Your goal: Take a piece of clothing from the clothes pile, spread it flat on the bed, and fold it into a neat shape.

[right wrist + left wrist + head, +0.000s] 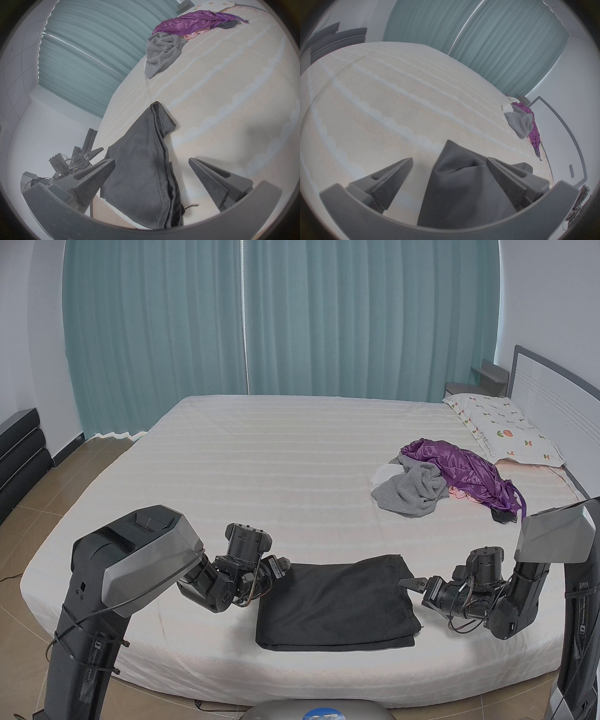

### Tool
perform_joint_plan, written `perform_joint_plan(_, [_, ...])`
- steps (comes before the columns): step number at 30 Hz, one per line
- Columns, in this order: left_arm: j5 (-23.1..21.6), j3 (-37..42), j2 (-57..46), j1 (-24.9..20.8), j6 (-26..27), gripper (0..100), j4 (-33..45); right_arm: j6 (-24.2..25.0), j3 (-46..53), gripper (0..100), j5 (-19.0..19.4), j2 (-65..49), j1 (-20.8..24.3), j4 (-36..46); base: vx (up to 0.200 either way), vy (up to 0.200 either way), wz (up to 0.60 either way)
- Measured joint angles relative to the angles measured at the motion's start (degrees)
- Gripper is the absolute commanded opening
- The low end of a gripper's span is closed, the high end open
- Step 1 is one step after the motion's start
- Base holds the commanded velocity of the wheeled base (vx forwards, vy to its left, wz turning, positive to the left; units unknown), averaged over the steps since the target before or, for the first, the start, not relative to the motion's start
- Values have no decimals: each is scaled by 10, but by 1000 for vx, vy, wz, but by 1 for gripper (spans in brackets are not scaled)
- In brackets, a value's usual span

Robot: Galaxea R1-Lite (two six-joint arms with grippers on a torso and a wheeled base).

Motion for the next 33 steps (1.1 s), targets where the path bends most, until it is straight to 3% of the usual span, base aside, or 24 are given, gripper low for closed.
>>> perform_joint_plan(10, [5, -10, 14, 1, -11, 0, 1, 2, -49, 100, -6, 8, 0, 9, 0, 0, 0])
perform_joint_plan(22, [24, -24, 17, 10, -58, 0, -6, 1, -195, 100, -74, 58, 5, 83, 0, 0, 0])
perform_joint_plan(23, [27, -24, 17, 11, -61, 0, -6, 1, -210, 0, -80, 64, 6, 91, 0, 0, 0])
perform_joint_plan(33, [36, -23, 17, 14, -69, 0, -7, -2, -276, 0, -101, 109, 16, 114, 0, 0, 0])
